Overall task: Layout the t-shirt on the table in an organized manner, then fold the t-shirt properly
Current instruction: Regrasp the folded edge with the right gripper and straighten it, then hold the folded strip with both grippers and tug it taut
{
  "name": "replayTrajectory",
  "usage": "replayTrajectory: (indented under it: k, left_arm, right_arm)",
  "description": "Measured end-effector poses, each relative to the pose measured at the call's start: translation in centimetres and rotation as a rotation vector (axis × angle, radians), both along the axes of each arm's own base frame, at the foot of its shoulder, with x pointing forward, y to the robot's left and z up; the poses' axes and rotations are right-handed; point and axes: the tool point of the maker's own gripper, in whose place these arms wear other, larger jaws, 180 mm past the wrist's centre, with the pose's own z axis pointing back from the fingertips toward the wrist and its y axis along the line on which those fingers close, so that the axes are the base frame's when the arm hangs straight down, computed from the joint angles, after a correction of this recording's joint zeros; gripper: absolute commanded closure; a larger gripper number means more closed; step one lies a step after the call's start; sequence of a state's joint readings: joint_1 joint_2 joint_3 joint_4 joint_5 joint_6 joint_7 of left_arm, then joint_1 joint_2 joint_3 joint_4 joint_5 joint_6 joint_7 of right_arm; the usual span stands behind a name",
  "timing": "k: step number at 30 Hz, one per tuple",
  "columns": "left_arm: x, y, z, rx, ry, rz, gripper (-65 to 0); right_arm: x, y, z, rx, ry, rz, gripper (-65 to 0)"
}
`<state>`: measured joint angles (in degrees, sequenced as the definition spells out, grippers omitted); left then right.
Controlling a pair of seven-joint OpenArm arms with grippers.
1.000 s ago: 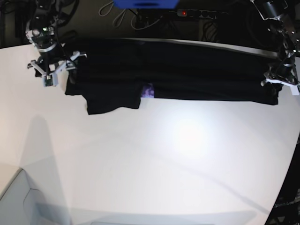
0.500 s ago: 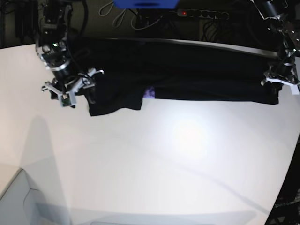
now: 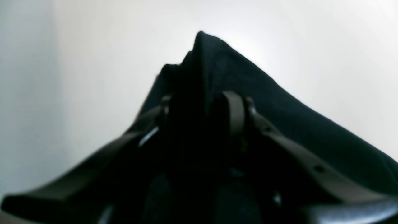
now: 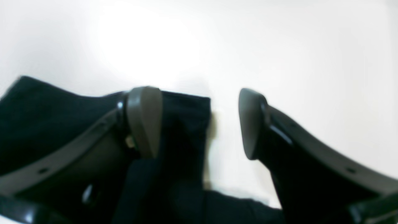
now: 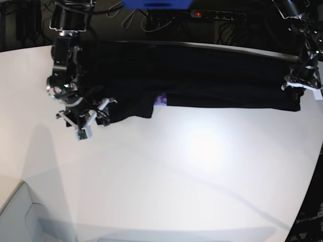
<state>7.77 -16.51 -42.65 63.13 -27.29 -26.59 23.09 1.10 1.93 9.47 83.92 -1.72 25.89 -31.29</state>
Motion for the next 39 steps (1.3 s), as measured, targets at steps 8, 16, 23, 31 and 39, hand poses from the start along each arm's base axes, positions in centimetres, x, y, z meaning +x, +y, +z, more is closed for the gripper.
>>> replayTrajectory:
  k: [8,16,23,31,39]
  left_arm:
    - [0.0,0.0,0.0,0.002,0.002,-0.001,-21.5]
    - [0.0,0.0,0.0,0.002,0.002,-0.001,-21.6]
    - [-0.1,0.0,0.0,0.002,0.002,0.000,-21.6]
    - [-0.1,0.0,0.0,-0.003,-0.001,0.002,-21.6]
    - [-0.5,0.2,-0.1,0.005,0.006,0.001,-21.7]
  right_arm:
    - [-0.8,0.5,-0.8,0.009,0.029,0.004,-23.9]
    - [-2.1,0.5,-1.7,0.011,0.056,0.003,0.0]
    - [-2.7,0.1,3.3,-0.037,-0.072,0.002,0.0]
    - [-8.1,-1.9,4.3,-0.061,-0.039,-0.095,0.0]
    - [-11.4,-4.1,2.6,-0.057,0.030,-0.189,0.0]
